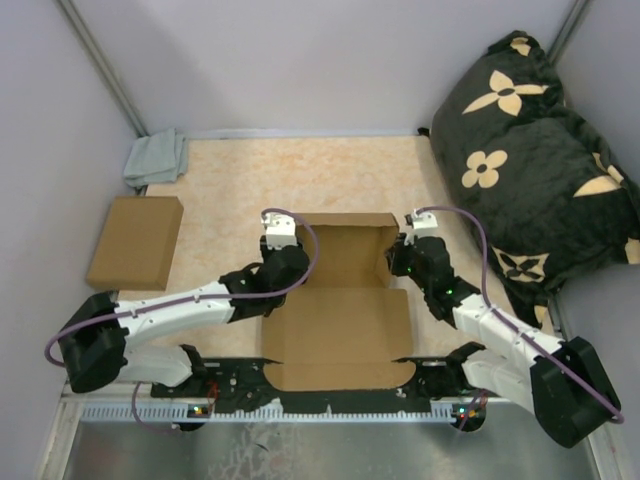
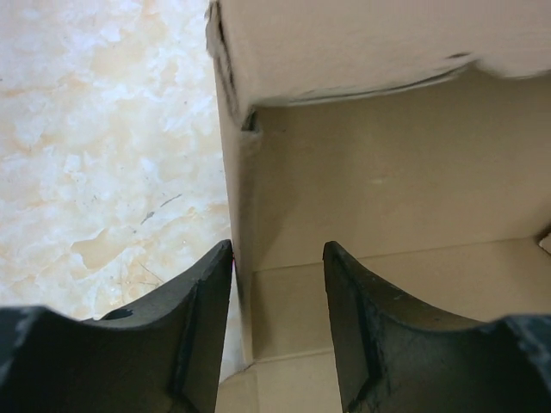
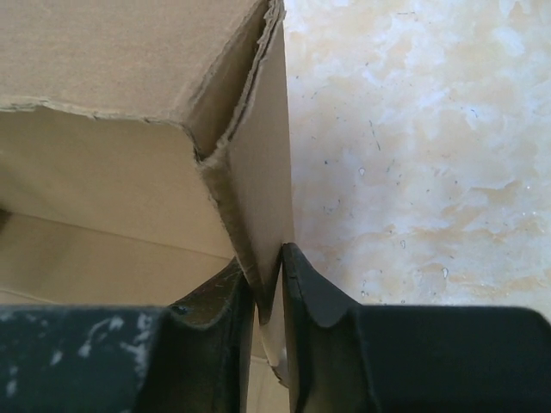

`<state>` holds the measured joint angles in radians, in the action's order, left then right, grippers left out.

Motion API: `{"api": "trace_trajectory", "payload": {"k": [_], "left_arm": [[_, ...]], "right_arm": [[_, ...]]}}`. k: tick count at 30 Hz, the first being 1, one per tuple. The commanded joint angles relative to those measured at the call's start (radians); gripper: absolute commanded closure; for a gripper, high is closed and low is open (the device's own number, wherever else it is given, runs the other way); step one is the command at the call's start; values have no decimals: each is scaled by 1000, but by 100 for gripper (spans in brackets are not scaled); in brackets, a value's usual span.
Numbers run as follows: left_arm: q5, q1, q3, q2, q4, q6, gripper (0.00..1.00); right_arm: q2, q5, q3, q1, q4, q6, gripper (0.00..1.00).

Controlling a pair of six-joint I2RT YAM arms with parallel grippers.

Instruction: Fold the paper box

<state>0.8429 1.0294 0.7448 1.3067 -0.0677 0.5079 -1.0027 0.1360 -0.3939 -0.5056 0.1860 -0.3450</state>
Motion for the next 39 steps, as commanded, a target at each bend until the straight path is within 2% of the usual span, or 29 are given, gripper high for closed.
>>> {"api": "trace_trajectory", "payload": {"k": [1, 3, 5, 11, 13, 16, 18, 25, 29, 33, 38, 39], "left_arm": [[-84, -2, -28, -62, 31, -39, 47], [-111, -2, -47, -82, 47, -56, 48], [-128, -2, -62, -94, 78, -81, 50], [-163, -2, -72, -91, 114, -112, 60], [-167, -2, -73, -91, 117, -114, 66], [-173, -2, -76, -95, 131, -122, 79], [-183, -2, -78, -96, 144, -128, 99], [-256, 3, -69, -103, 152, -135, 100], [-281, 12, -55, -98, 149, -126, 100], [-273, 28, -43, -92, 137, -126, 100], [-247, 32, -38, -98, 110, -131, 97], [-240, 32, -38, -101, 106, -134, 94]], "right_arm": [[-2, -11, -31, 1, 34, -16, 77], [-8, -21, -33, 1, 36, -15, 69], [-17, -35, -33, 1, 47, -14, 65], [-79, -56, -38, 1, 88, 1, 63], [-101, -53, -43, 1, 96, -1, 69], [-124, 14, -57, -5, 79, -22, 97], [-140, 118, -78, -18, 32, -53, 100], [-204, 479, -149, -149, -114, -115, 100], [-248, 591, -151, -188, -123, -160, 100], [-286, 622, -151, -210, -102, -168, 100], [-252, 555, -135, -212, -55, -139, 100], [-239, 535, -130, -212, -45, -132, 96]]}}
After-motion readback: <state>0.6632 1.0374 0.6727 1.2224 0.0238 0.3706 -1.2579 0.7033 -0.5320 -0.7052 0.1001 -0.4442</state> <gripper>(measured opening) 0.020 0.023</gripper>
